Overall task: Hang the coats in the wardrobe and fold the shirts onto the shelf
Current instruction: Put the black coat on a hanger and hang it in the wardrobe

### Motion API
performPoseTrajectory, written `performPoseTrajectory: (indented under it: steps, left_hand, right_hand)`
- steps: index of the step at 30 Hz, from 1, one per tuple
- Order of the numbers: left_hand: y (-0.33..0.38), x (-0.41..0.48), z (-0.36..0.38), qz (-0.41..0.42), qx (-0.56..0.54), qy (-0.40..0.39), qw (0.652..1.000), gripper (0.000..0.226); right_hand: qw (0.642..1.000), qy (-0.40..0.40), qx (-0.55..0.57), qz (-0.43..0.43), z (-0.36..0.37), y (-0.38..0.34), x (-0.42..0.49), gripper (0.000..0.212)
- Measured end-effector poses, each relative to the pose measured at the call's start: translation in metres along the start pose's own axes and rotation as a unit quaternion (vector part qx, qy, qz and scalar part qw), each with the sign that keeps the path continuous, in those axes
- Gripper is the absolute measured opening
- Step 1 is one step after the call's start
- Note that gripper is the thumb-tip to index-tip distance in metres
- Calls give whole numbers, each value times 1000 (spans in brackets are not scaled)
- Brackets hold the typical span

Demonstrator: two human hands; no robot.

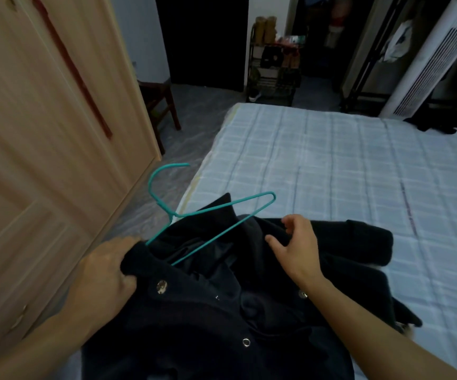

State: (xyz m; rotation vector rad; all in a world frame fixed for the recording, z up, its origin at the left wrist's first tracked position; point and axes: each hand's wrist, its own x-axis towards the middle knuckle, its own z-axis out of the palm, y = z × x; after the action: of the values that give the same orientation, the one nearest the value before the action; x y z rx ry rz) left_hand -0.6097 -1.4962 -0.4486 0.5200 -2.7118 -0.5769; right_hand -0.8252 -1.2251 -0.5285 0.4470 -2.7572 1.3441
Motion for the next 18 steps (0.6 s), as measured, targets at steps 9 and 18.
performPoseTrajectory:
  steps: [9,18]
  left_hand:
    - [-7,3,-1,-6,37,-7,999,66]
    - [-6,-8,-32,-2,5,-27,1000,49]
  right_hand:
    - [986,-122,-68,96,65,-17,6,60]
    - [998,-26,-16,58,15,-37,46,14]
